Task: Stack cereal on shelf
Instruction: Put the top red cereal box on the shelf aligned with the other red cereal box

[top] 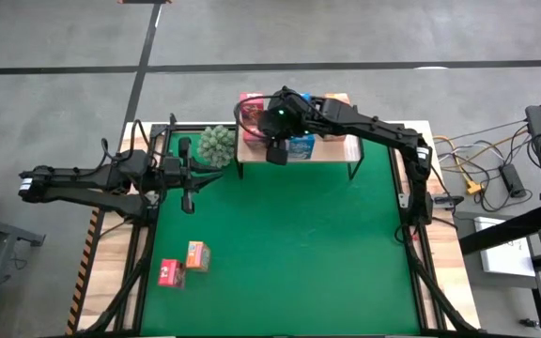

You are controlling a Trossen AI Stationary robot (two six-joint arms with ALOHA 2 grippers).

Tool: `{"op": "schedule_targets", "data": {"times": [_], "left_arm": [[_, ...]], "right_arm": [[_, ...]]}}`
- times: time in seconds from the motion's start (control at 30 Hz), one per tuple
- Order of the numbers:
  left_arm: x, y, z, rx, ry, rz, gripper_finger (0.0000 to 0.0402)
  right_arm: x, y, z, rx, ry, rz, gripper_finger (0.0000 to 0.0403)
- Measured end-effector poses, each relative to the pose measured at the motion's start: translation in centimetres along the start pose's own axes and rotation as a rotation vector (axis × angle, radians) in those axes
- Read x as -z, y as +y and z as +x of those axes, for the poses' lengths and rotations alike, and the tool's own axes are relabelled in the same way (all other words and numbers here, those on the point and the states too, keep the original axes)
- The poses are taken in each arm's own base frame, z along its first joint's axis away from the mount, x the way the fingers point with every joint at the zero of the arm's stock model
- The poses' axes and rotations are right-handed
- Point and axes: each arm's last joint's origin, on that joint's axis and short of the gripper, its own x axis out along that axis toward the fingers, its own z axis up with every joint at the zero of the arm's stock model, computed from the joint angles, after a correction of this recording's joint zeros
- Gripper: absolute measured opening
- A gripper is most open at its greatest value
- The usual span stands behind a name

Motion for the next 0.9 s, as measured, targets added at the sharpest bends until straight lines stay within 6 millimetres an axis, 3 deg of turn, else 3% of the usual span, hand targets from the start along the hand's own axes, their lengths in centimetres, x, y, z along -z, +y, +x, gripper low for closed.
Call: {"op": "schedule_targets", "data": {"times": [0.47,0.9], "left_arm": [[0.0,0.0,0.0,0.000,0.001,0.000,0.0039],[0.3,-0.1,0.5,0.002,0.016,-0.002,0.0039]], "right_arm": [[0.8,0.2,1.2,-0.006,0.023,0.040,0.0185],[0.6,0.2,1.1,-0.005,0.014,0.051,0.0185]]}}
